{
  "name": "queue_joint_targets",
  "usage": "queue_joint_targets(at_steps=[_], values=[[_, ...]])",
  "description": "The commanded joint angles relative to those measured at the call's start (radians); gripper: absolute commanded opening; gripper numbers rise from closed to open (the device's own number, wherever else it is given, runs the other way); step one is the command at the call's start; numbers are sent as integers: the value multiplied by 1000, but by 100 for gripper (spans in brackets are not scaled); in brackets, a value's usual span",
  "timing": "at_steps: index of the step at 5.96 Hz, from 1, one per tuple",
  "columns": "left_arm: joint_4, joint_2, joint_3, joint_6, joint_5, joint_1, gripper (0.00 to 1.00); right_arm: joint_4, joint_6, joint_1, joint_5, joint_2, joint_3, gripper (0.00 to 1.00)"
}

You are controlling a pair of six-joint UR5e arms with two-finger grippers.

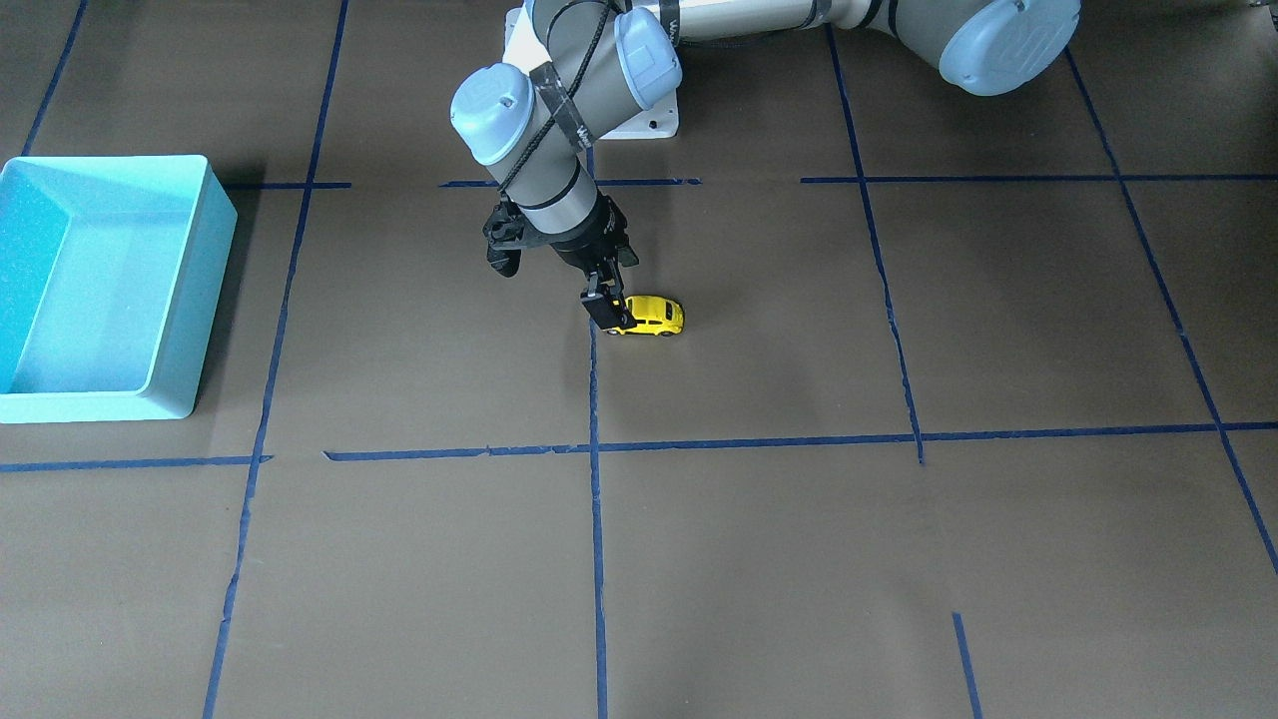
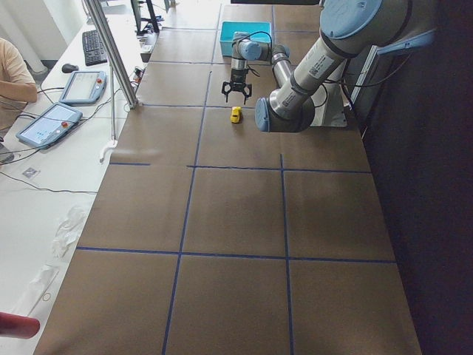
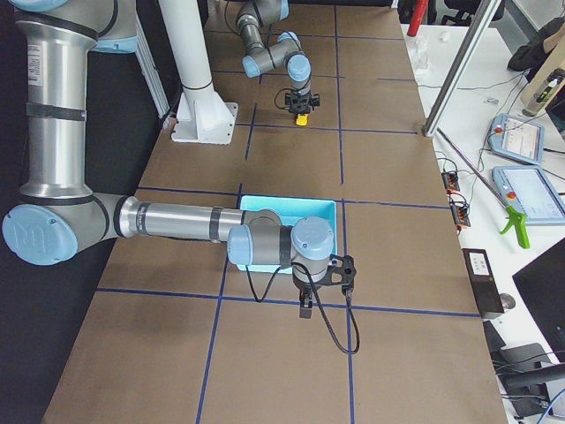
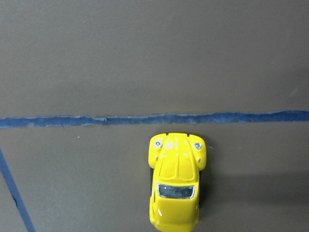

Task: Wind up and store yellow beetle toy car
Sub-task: 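Press the left gripper down onto the roof of the yellow car, then roll the pressed car backward toward the robot with the left gripper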

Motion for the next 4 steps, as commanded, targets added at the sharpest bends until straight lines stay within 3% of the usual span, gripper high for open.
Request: queue_joint_targets(at_steps=[1,4], values=[[-7,1,17,0,-2,0,92,0,3,0,1,-2,4,100],[-53,-1,70,0,-2,1,88,-2,8,2,-3,-2,1,100]])
